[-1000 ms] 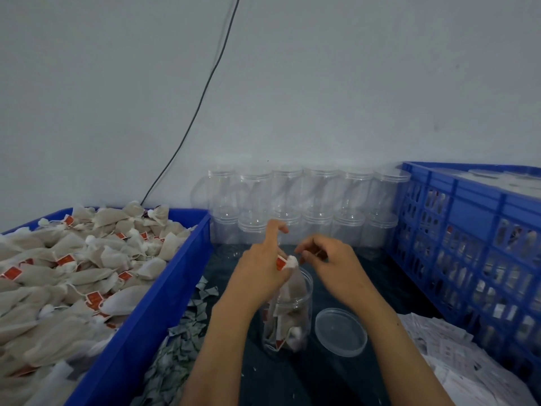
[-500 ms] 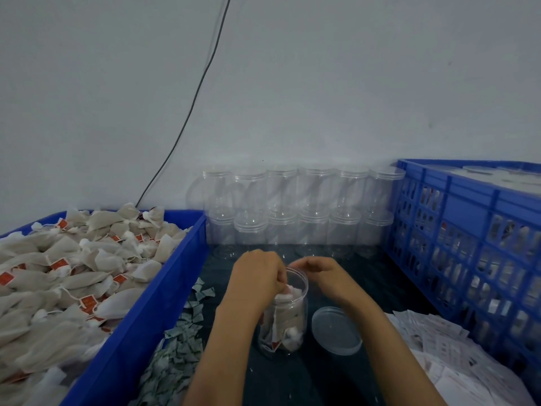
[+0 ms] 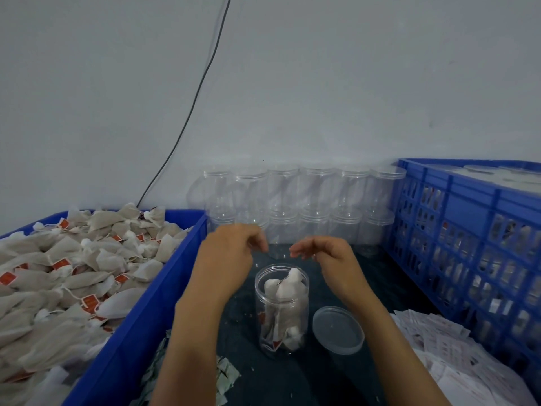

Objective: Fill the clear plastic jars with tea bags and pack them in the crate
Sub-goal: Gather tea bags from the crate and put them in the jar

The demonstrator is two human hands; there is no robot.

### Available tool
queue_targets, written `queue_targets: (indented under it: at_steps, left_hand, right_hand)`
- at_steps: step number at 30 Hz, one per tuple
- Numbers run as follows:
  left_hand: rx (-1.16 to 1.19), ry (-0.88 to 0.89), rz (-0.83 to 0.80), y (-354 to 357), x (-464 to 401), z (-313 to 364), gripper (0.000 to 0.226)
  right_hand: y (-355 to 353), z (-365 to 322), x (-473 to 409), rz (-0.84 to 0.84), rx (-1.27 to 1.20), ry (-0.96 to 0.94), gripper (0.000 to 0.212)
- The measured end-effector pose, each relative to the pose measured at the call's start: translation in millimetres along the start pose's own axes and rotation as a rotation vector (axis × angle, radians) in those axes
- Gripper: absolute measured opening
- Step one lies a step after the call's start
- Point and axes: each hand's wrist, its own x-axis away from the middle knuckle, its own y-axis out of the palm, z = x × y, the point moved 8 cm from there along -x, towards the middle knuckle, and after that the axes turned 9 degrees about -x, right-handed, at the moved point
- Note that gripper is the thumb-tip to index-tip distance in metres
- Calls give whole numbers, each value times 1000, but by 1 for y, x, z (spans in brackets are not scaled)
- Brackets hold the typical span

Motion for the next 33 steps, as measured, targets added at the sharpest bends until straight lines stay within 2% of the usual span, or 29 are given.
queue_targets:
  at_steps: [2,6,9,14,17,19,22,25,28,31,33]
  left_hand:
    - [-4,-59,35,-2,1,-13,42]
    - [1,-135,19,5,4,-29,39]
    - [4,-176,-8,10,9,-38,37]
    - [-73,-241,-150,25,27,-60,38]
    - [-77,-281,-219,34,43,-77,35]
    - [-42,-307,-262,42,55,-87,33]
    - [59,-369,-278,54,73,-104,29]
    - [64,-406,-285,63,89,-117,32]
    - [17,-418,-327,72,98,-121,35]
    - [-19,-397,-394,81,103,-120,27]
    - [-33,-392,-419,85,105,-121,35]
  right_hand:
    - [12,-19,3,-120,235,-104,49]
    - [35,-30,10,-292,655,-169,44]
    - [47,-24,15,-392,758,-104,43]
    - [70,-8,21,-541,922,-27,39]
    - [77,2,17,-642,928,86,42]
    - [76,0,15,-644,856,105,41]
    - [56,-13,13,-447,481,110,44]
    - [16,-24,21,-93,49,16,46]
    - [-18,-4,40,234,-242,37,40]
    - [-24,29,60,325,-323,161,42]
    - [-21,48,71,336,-338,236,44]
